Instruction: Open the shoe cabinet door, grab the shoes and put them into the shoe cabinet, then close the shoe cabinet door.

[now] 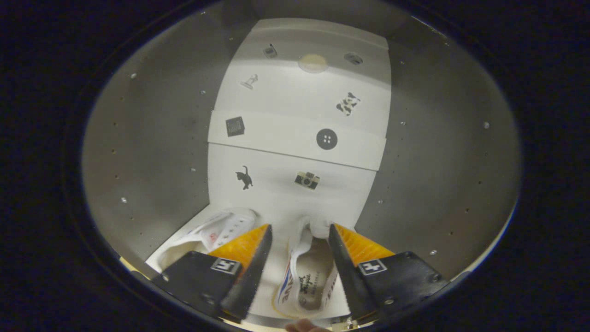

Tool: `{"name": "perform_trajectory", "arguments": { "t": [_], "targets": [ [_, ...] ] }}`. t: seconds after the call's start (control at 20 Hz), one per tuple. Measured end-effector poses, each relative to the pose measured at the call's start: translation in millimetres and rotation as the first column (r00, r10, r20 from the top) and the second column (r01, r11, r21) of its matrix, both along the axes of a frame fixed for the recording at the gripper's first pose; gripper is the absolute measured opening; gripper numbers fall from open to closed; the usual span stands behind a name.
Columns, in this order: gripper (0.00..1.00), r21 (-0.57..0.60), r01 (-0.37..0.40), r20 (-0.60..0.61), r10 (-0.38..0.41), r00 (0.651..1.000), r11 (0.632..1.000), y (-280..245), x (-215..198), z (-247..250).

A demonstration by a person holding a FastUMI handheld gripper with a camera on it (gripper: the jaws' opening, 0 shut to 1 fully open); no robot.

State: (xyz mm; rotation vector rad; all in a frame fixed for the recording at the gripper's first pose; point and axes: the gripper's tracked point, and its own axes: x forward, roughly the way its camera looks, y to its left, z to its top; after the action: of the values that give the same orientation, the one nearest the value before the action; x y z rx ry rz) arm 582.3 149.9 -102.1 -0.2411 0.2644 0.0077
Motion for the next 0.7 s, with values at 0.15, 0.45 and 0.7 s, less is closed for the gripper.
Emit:
{"name": "perform_trajectory", "arguments": {
  "t": [0.15,0.45,0.7],
  "targets": [
    [1.0,-0.015,0.021,0.036,-0.021,0.999,1.0,-8,-46,23],
    [1.0,0.084,-0.024,0.068,0.018,0.998,0.996,0,-159,62],
    [1.0,0.124,-0.14,0.11,0.127,0.986,0.982,15,-271,94]
  ]
}}
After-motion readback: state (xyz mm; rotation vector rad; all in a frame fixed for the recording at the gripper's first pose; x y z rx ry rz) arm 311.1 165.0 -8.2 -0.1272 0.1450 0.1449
